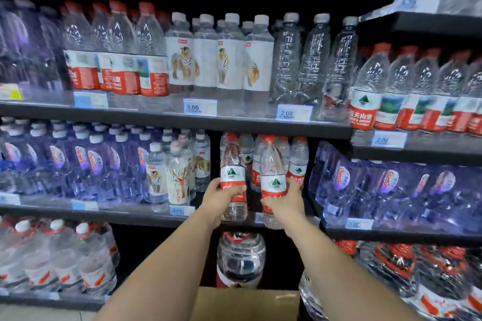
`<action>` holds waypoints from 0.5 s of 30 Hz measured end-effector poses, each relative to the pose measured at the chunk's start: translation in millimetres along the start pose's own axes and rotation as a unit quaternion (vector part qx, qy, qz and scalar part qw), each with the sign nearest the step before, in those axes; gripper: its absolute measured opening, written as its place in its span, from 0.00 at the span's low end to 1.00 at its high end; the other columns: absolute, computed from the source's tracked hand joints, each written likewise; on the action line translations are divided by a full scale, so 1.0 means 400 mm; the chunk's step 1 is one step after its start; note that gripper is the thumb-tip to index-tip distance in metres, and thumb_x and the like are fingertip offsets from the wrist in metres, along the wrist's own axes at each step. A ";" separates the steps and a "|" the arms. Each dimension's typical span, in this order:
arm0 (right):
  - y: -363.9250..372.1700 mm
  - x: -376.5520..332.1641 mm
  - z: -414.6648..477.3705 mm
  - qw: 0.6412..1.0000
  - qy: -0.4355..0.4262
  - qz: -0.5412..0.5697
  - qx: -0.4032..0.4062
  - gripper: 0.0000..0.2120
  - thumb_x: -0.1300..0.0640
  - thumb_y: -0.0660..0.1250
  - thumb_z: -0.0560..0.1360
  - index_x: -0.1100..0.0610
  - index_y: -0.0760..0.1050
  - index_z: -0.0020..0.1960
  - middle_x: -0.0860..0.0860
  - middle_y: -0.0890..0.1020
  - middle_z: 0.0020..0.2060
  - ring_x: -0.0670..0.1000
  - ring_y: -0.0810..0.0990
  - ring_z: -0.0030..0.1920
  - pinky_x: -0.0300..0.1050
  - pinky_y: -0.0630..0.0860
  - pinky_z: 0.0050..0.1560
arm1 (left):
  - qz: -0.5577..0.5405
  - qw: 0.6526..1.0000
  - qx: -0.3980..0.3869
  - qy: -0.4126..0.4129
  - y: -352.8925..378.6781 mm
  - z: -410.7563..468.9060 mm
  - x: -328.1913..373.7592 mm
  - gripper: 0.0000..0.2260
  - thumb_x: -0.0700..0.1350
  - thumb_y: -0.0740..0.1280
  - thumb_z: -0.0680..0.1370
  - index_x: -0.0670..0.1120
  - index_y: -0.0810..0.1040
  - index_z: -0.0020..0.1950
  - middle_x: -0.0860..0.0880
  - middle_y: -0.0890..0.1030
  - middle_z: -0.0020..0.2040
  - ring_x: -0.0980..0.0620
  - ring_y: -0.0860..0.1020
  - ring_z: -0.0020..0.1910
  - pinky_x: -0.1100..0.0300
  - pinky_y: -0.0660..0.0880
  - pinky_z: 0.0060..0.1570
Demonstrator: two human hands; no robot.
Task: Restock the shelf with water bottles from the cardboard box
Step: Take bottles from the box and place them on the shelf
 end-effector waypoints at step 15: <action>0.231 0.141 0.225 1.000 -0.022 0.009 -0.020 0.37 0.62 0.80 0.62 0.49 0.63 0.63 0.49 0.76 0.57 0.48 0.77 0.57 0.45 0.74 0.58 | 0.101 0.994 -0.001 0.037 -0.061 0.306 -0.077 0.35 0.32 0.78 0.65 0.51 0.68 0.66 0.48 0.81 0.56 0.53 0.80 0.51 0.62 0.74 0.42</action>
Point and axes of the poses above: each hand's wrist, its own z-axis towards the middle knuckle, its own y-axis out of the palm, x = y × z, the point moved 10 cm from there along z, towards the middle knuckle
